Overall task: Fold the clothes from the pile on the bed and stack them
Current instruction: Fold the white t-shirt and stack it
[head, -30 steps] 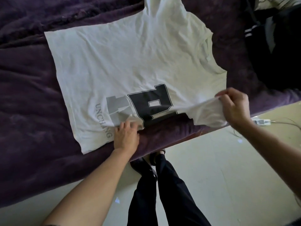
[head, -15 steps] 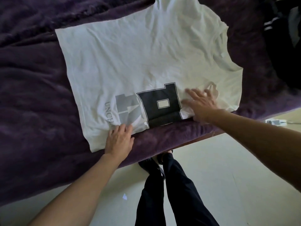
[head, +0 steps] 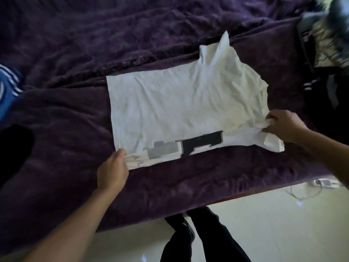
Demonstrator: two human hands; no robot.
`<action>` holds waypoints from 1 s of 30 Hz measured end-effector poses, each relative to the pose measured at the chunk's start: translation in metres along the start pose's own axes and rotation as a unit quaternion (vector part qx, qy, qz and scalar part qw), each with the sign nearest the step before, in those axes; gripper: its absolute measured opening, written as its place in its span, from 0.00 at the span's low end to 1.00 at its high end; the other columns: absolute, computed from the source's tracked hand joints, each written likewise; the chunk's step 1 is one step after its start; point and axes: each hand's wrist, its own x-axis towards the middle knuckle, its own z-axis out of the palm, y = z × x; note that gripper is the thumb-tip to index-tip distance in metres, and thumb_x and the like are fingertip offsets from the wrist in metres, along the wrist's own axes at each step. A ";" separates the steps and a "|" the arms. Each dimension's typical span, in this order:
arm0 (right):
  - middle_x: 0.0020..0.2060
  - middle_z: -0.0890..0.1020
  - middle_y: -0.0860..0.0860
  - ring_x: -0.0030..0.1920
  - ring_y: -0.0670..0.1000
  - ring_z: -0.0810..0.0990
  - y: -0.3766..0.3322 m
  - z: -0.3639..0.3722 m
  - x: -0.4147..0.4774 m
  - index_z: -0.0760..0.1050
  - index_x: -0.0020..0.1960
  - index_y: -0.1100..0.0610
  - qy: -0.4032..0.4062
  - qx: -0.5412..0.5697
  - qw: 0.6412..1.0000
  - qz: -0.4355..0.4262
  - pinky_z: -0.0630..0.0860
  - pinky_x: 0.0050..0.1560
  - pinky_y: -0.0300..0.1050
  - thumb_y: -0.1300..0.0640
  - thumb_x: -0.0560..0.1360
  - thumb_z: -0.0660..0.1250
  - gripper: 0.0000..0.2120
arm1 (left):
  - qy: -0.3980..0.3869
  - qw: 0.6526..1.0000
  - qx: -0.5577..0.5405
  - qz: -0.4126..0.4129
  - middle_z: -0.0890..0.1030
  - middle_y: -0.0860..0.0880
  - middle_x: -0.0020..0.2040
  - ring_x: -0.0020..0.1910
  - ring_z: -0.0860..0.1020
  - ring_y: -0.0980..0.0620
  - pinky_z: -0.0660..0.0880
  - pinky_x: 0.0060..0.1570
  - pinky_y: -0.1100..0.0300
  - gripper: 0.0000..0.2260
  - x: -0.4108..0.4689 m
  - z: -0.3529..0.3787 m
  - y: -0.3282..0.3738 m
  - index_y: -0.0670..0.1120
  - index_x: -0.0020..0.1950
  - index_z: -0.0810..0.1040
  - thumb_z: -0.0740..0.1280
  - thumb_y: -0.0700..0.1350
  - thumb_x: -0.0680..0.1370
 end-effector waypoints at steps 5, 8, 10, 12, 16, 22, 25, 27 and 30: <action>0.43 0.81 0.57 0.43 0.58 0.78 -0.049 -0.050 0.074 0.77 0.45 0.55 0.091 0.082 0.992 -0.022 0.72 0.42 0.48 0.58 0.68 0.73 0.08 | 0.103 0.995 -0.013 -0.006 0.80 0.37 0.49 0.46 0.77 0.34 0.70 0.39 0.48 0.09 0.083 -0.050 -0.002 0.39 0.53 0.76 0.62 0.34 0.74; 0.47 0.82 0.59 0.49 0.61 0.79 -0.082 -0.060 0.127 0.79 0.49 0.55 0.119 0.066 0.990 -0.031 0.75 0.47 0.50 0.57 0.69 0.72 0.10 | 0.130 0.991 -0.006 -0.042 0.80 0.35 0.46 0.45 0.77 0.33 0.70 0.39 0.47 0.09 0.138 -0.062 -0.001 0.41 0.53 0.76 0.62 0.35 0.75; 0.48 0.82 0.60 0.51 0.62 0.79 -0.102 -0.063 0.166 0.79 0.50 0.55 0.131 0.052 0.989 -0.039 0.75 0.49 0.51 0.56 0.69 0.72 0.11 | 0.139 0.987 -0.013 -0.079 0.80 0.34 0.47 0.47 0.77 0.32 0.72 0.42 0.45 0.09 0.176 -0.067 0.000 0.42 0.53 0.77 0.62 0.37 0.75; 0.48 0.82 0.60 0.50 0.62 0.79 -0.118 -0.062 0.202 0.80 0.50 0.54 0.126 0.033 0.991 -0.040 0.74 0.48 0.50 0.56 0.69 0.71 0.10 | 0.145 0.984 -0.018 -0.103 0.80 0.34 0.49 0.49 0.77 0.32 0.74 0.46 0.44 0.09 0.211 -0.067 0.004 0.43 0.54 0.78 0.63 0.37 0.76; 0.50 0.82 0.55 0.51 0.60 0.79 -0.138 -0.052 0.267 0.79 0.53 0.51 0.121 0.038 0.991 -0.041 0.74 0.49 0.50 0.53 0.68 0.68 0.13 | 0.157 0.976 -0.021 -0.151 0.79 0.34 0.54 0.54 0.75 0.32 0.73 0.51 0.42 0.09 0.272 -0.056 0.018 0.43 0.55 0.78 0.62 0.39 0.77; 0.69 0.70 0.53 0.68 0.57 0.69 -0.133 -0.036 0.315 0.59 0.73 0.46 0.113 0.104 0.987 -0.038 0.68 0.64 0.53 0.36 0.62 0.75 0.46 | 0.134 0.990 0.014 -0.045 0.73 0.36 0.58 0.59 0.70 0.34 0.67 0.56 0.41 0.13 0.288 -0.014 0.078 0.41 0.59 0.76 0.66 0.37 0.74; 0.73 0.63 0.54 0.72 0.58 0.63 -0.125 -0.029 0.330 0.47 0.78 0.47 0.002 0.058 0.998 -0.009 0.64 0.70 0.55 0.37 0.57 0.79 0.60 | 0.028 0.995 0.001 0.096 0.74 0.39 0.58 0.58 0.72 0.37 0.70 0.55 0.43 0.14 0.273 0.020 0.128 0.41 0.59 0.78 0.68 0.38 0.73; 0.70 0.68 0.53 0.69 0.55 0.68 -0.133 -0.030 0.350 0.48 0.78 0.49 -0.002 0.107 0.994 0.005 0.68 0.66 0.50 0.42 0.58 0.81 0.59 | -0.018 0.994 0.020 0.108 0.73 0.42 0.62 0.61 0.70 0.40 0.70 0.56 0.45 0.16 0.272 0.040 0.150 0.44 0.63 0.76 0.67 0.43 0.75; 0.48 0.78 0.50 0.44 0.49 0.78 -0.154 -0.043 0.375 0.71 0.68 0.55 -0.006 0.295 0.954 0.058 0.76 0.44 0.43 0.57 0.60 0.80 0.38 | -0.045 0.997 0.036 0.053 0.71 0.45 0.64 0.64 0.68 0.42 0.70 0.57 0.46 0.16 0.284 0.055 0.161 0.47 0.63 0.74 0.67 0.46 0.76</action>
